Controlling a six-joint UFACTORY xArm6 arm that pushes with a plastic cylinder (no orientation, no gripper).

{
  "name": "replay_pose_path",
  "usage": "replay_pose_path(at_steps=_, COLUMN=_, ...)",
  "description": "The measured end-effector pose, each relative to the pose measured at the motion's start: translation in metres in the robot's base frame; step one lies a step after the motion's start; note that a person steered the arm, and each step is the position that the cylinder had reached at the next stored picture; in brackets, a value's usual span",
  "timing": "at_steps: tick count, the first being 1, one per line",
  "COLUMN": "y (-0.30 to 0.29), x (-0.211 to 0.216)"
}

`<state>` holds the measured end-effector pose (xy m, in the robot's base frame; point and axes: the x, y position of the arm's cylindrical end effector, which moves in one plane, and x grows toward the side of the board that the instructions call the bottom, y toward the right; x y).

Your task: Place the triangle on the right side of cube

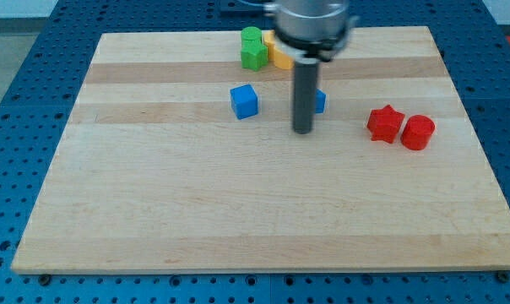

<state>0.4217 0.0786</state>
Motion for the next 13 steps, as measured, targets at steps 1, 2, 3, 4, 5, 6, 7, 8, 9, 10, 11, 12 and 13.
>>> replay_pose_path(at_steps=1, y=0.052, x=-0.006)
replay_pose_path(at_steps=2, y=0.066, x=-0.017)
replay_pose_path(at_steps=3, y=0.061, x=-0.025)
replay_pose_path(at_steps=4, y=0.041, x=-0.041)
replay_pose_path(at_steps=5, y=0.015, x=-0.043)
replay_pose_path(at_steps=6, y=-0.017, x=-0.043)
replay_pose_path(at_steps=7, y=-0.042, x=-0.043)
replay_pose_path(at_steps=8, y=-0.059, x=-0.043)
replay_pose_path(at_steps=9, y=-0.055, x=-0.044)
replay_pose_path(at_steps=10, y=-0.024, x=-0.056)
replay_pose_path(at_steps=11, y=0.000, x=-0.083)
replay_pose_path(at_steps=12, y=0.010, x=-0.115)
replay_pose_path(at_steps=13, y=0.018, x=-0.140)
